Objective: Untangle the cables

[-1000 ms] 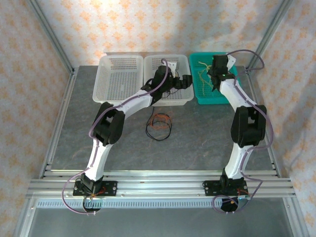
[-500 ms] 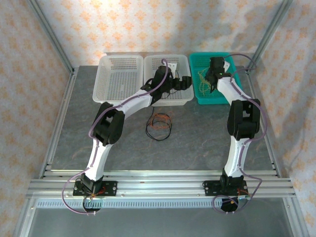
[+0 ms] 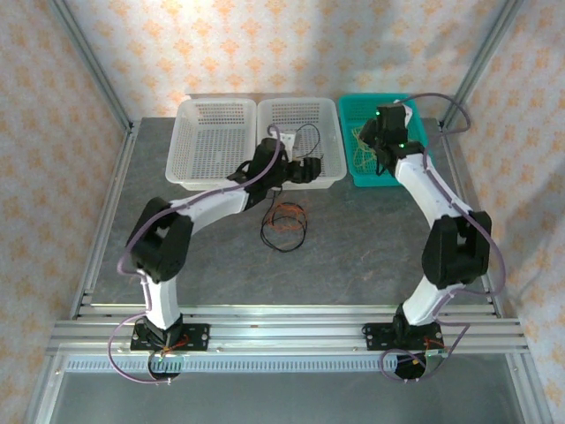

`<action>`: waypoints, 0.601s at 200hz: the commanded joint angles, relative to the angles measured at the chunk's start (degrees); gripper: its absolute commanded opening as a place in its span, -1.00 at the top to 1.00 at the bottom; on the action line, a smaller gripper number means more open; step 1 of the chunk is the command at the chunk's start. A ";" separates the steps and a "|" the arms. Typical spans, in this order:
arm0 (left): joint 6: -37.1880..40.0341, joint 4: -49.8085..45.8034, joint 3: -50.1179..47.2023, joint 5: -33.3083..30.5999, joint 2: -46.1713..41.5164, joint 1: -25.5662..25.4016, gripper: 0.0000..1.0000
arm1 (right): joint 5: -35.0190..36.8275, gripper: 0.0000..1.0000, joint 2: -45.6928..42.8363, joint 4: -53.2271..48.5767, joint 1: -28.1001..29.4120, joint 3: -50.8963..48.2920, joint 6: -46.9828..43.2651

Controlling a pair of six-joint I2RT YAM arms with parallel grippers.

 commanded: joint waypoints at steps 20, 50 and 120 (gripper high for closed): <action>0.46 4.60 -13.01 -5.19 -10.85 0.12 -0.60 | 1.27 0.00 -7.95 2.36 6.71 -9.11 -2.03; -1.89 6.98 -22.87 -8.74 -17.84 -0.16 -0.56 | 4.94 0.06 -10.89 2.30 13.36 -12.17 -3.00; -10.32 15.88 -40.27 -14.55 -28.86 -4.03 -0.51 | 7.88 0.14 -12.71 9.14 27.95 -22.65 -5.61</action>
